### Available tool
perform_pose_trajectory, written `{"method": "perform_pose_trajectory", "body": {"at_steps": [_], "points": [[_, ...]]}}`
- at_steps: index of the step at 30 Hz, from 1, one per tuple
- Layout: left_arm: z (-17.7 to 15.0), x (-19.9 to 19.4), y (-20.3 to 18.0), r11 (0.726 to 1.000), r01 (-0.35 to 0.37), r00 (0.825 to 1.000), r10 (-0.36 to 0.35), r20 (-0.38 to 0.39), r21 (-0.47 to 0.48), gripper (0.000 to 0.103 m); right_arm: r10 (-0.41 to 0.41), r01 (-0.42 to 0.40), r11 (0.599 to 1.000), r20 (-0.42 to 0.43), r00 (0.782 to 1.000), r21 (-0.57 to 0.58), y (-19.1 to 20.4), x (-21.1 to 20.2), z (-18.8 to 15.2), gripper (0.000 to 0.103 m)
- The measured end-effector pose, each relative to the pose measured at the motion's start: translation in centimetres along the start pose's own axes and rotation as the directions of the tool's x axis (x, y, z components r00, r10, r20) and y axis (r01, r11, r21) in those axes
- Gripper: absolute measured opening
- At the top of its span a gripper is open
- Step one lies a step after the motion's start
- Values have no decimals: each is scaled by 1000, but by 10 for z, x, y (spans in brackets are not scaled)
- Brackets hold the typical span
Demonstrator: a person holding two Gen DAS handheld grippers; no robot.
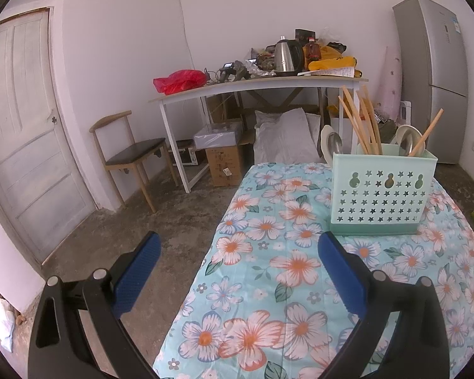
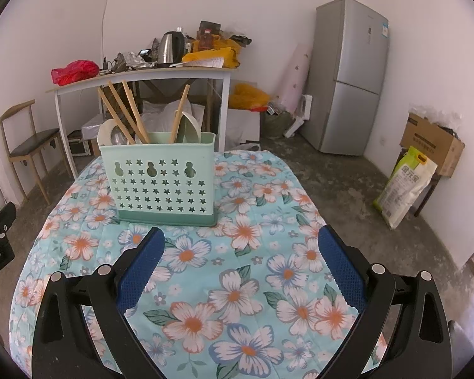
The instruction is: Organize utensils
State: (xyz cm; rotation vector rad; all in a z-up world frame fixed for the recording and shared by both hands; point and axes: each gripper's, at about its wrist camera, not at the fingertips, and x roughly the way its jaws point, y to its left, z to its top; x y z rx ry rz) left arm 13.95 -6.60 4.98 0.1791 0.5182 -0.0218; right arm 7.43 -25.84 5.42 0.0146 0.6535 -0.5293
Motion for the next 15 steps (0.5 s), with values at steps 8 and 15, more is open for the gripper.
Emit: {"method": "perform_pose_trajectory", "body": {"at_steps": [8,15], "points": [[0,0,0,1000,0,1000,0,1,-1,97,0,0,1000,0,1000,-1,0,0,0,94],[1,0,0,1000,0,1000,0,-1,-1,98,1,-1,1000,1,1000,-2,0,0,0,94]]}}
